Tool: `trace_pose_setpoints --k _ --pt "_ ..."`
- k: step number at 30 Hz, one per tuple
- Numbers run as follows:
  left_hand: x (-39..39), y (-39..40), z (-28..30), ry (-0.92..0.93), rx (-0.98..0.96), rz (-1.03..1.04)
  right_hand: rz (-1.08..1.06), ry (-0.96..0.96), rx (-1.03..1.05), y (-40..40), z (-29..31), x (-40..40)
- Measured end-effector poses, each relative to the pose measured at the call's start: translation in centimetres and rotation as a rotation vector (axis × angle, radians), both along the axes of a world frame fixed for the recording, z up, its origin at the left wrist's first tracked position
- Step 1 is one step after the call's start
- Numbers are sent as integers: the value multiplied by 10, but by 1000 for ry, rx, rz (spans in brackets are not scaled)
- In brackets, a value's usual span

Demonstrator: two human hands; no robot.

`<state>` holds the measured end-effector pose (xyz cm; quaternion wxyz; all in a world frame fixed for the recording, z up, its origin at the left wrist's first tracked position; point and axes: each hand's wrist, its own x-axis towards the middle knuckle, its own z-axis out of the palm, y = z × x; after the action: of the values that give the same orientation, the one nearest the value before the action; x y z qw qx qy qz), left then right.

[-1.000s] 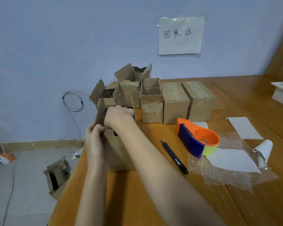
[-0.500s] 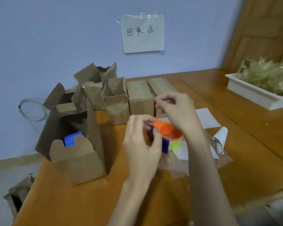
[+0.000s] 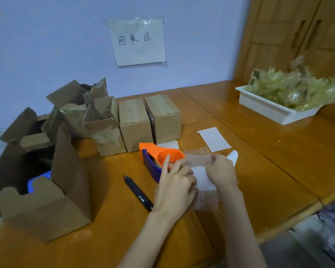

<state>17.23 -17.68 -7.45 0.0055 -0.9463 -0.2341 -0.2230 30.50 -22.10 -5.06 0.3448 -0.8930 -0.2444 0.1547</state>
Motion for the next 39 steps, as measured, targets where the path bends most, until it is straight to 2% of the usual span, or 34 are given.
trace_pose_setpoints --k 4,8,13,17,23,39 --pt "-10 1 -2 -38 7 35 10 -57 0 6 -4 -1" --pt "-17 5 -2 -78 15 84 -25 -145 85 11 -8 2" --pt "-25 11 0 -39 35 103 -77 -188 227 18 -6 4" --pt "-33 11 -2 -75 40 83 -91 -151 379 24 -2 3" --pt "-42 17 -5 -133 20 161 -152 -119 535 25 -1 -3" --pt "-35 19 -4 -4 9 262 -371 -122 422 -2 -17 40"
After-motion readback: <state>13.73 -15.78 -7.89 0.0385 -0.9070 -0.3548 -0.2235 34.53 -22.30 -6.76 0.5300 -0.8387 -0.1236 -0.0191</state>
